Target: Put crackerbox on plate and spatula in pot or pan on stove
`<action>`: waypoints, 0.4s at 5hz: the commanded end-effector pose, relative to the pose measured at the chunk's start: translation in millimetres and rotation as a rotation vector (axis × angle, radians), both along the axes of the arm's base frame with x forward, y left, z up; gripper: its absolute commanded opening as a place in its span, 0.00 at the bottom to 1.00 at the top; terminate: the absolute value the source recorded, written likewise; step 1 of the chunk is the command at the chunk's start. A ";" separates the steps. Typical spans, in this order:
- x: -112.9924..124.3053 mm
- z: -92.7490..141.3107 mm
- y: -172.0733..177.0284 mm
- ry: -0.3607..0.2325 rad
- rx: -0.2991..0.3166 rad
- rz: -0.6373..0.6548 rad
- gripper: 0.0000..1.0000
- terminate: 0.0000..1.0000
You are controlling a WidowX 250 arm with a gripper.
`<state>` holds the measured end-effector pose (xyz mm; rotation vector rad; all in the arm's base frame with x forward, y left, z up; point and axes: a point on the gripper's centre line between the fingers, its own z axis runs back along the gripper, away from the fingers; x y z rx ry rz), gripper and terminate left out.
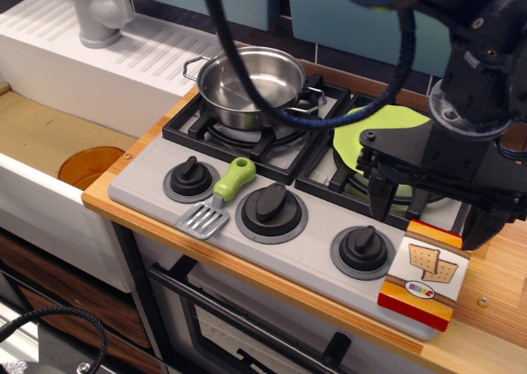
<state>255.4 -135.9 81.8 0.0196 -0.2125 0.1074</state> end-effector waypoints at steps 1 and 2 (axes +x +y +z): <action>0.0 0.0 0.0 0.000 0.000 0.000 1.00 0.00; 3.7 -13.9 -2.9 -0.028 -0.027 0.017 1.00 0.00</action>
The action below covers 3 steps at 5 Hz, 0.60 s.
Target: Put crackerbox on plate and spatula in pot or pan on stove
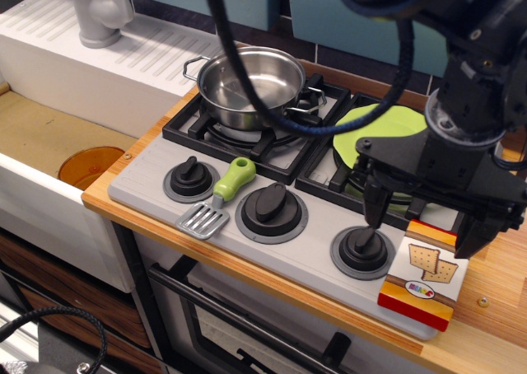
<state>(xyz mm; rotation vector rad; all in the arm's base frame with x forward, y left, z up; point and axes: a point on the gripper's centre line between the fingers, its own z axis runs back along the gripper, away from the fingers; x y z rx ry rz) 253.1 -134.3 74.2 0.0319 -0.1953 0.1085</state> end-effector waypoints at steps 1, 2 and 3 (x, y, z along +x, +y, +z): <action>9.5 -16.8 -6.2 -0.064 -0.037 0.017 1.00 0.00; 11.9 -24.7 -5.8 -0.078 -0.038 0.015 1.00 0.00; 13.5 -32.4 -8.2 -0.087 -0.036 0.022 1.00 0.00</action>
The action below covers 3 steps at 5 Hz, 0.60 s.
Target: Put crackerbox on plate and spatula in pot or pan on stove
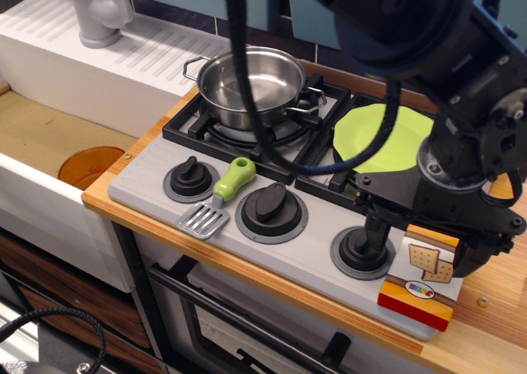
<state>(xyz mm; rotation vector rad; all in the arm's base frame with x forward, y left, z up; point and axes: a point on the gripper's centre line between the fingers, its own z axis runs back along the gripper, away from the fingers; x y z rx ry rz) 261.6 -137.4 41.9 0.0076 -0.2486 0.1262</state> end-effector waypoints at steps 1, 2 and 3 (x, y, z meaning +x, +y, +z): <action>5.7 -6.6 -9.4 -0.042 -0.012 0.015 1.00 0.00; 5.3 -9.5 -13.0 -0.046 -0.006 0.023 1.00 0.00; 4.8 -8.9 -15.9 -0.041 -0.009 0.027 1.00 0.00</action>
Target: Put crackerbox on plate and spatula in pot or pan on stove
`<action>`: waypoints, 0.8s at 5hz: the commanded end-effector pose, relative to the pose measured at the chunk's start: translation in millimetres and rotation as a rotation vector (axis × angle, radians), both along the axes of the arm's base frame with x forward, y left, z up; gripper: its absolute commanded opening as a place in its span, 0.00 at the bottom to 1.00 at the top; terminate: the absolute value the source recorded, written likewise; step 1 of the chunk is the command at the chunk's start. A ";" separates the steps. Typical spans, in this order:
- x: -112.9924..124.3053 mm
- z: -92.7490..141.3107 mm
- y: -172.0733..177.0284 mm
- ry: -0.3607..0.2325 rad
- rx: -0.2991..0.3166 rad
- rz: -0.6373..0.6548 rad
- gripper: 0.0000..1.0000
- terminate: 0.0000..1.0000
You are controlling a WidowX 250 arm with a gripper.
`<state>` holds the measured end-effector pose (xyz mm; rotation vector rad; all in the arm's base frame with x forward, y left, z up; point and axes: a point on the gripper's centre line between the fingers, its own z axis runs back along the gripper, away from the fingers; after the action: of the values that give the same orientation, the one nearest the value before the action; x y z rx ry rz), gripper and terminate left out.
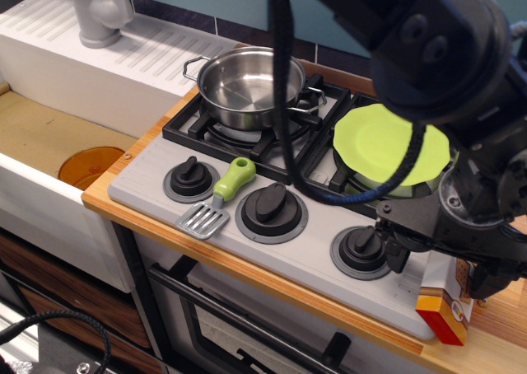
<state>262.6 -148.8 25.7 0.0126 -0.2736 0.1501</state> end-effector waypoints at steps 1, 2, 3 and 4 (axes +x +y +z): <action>5.3 5.9 -9.3 0.002 0.002 0.031 0.00 0.00; 6.6 5.7 -12.5 0.026 0.010 0.041 0.00 0.00; 8.3 9.3 -14.9 0.045 0.001 0.055 0.00 0.00; 6.2 19.5 -17.2 0.085 -0.002 0.053 0.00 0.00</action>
<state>259.4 -162.6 32.2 0.0568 -0.1454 0.2035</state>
